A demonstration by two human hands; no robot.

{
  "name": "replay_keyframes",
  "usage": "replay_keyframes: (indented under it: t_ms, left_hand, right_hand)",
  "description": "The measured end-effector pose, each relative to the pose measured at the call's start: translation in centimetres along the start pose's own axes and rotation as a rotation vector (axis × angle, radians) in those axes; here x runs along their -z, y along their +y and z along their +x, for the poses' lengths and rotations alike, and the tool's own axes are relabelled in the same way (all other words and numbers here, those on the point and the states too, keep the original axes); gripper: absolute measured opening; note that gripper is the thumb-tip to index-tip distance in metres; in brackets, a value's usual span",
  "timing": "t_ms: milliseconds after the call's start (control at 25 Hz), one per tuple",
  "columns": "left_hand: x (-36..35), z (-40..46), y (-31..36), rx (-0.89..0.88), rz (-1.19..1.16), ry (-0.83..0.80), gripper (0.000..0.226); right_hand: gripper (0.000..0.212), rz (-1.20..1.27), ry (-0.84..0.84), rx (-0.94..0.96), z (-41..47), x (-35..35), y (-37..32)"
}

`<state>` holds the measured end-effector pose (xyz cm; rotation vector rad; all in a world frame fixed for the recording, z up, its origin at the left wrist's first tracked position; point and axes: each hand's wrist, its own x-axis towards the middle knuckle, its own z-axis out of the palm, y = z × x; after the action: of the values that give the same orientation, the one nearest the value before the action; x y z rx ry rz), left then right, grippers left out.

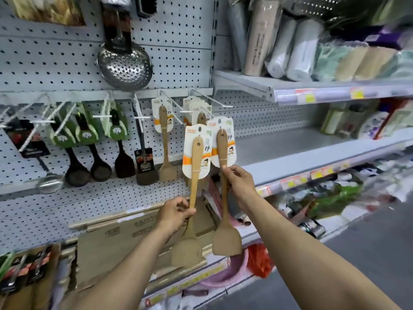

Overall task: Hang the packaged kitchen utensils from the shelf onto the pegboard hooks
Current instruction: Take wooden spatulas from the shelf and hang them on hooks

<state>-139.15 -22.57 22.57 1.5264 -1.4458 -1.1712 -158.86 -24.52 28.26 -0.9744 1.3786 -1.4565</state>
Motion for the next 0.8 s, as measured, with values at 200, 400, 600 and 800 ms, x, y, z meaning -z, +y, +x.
replay_keyframes:
  t_ms: [200,400,600,800]
  left_hand:
    - [-1.7,0.8,0.7,0.057,-0.041,0.090,0.019]
    - [-1.8,3.5,0.5,0.060,-0.017,0.095,0.020]
    - [-2.0,5.9,0.2,0.044,-0.015,0.087,0.020]
    - [-1.9,7.7,0.7,0.041,-0.021,0.109,0.018]
  right_hand:
    - [0.019,0.040,-0.158,-0.072,3.7,0.4,0.7]
    - [0.010,0.148,-0.265,-0.080,6.5,1.2,3.4]
    - [0.011,0.155,-0.308,-0.106,9.8,0.6,3.5]
    - [0.010,0.092,-0.307,-0.112,13.5,-1.5,2.3]
